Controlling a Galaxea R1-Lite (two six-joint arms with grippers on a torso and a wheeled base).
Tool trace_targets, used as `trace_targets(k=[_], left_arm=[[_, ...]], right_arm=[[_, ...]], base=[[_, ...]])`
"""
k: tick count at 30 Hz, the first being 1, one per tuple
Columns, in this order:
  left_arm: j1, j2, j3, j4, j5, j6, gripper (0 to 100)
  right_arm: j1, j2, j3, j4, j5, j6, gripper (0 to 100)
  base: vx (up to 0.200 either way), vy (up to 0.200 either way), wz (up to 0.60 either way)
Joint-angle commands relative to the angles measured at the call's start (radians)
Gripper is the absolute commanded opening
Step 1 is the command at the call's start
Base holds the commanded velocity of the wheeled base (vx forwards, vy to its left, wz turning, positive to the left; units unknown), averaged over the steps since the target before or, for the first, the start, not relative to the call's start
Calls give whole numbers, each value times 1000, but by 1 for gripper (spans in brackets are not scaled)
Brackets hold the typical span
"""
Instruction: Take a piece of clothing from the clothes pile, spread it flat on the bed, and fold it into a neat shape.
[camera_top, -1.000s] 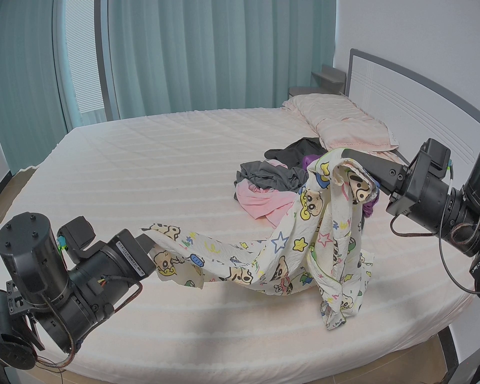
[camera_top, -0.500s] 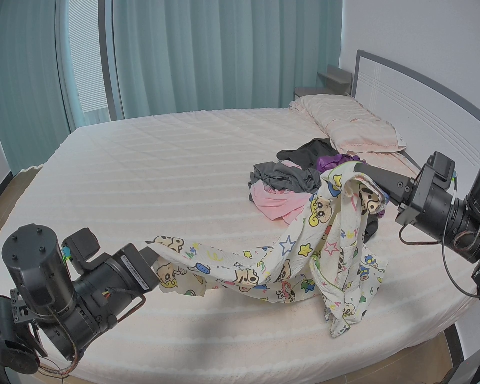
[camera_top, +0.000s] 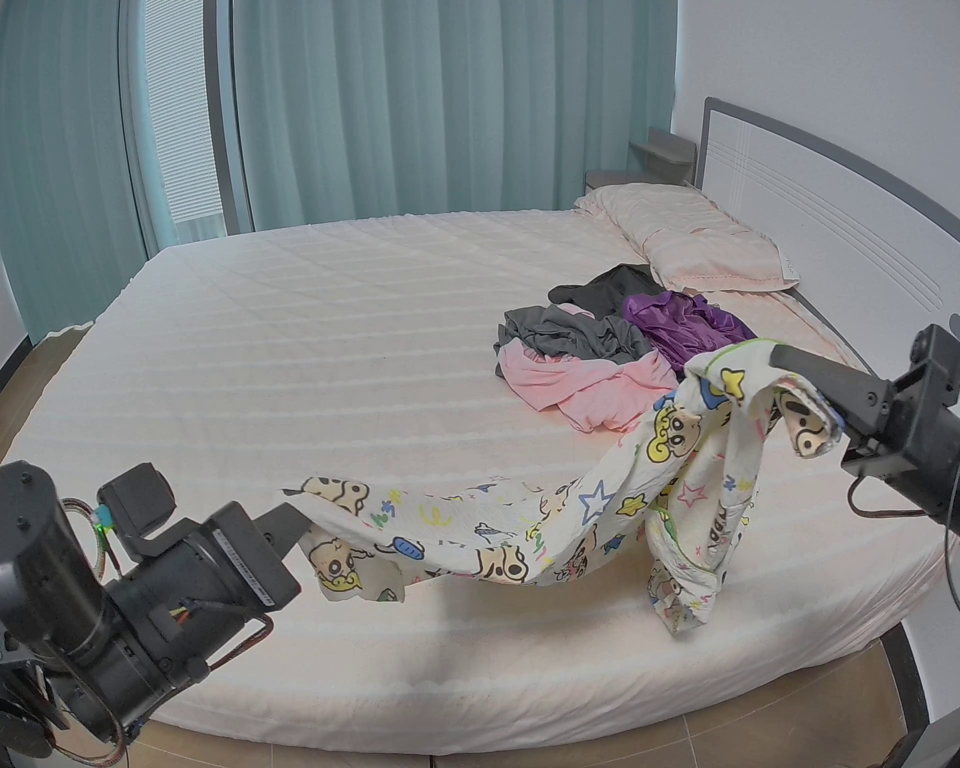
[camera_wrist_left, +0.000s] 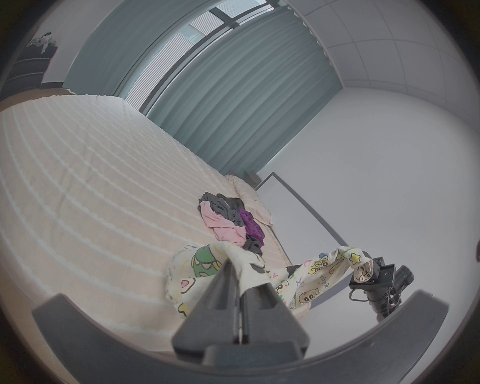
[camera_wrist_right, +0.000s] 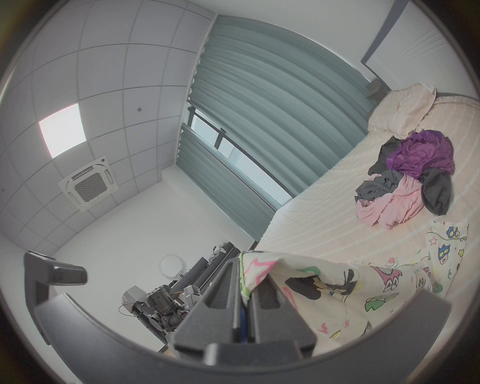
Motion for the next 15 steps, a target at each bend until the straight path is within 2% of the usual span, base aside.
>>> trace_targets(k=[1,5,12,15], left_arm=[[-17,-143,-2,26,1,3,0],[-8,-229,-23,55,3,15,0],[37,-282,-141,152,40,90,0],[88,-257,-241,225,46,116,0]], right_arm=[[0,-177,31,0,19,1,0],[0,-243,0,6,19,0,0],[-20,-246,-155,96,19,-2,0],[-26,-177,-298,185,19,-6,0]], base=[[-200,0,0],[-200,0,0],[0,0,0],[0,0,0]])
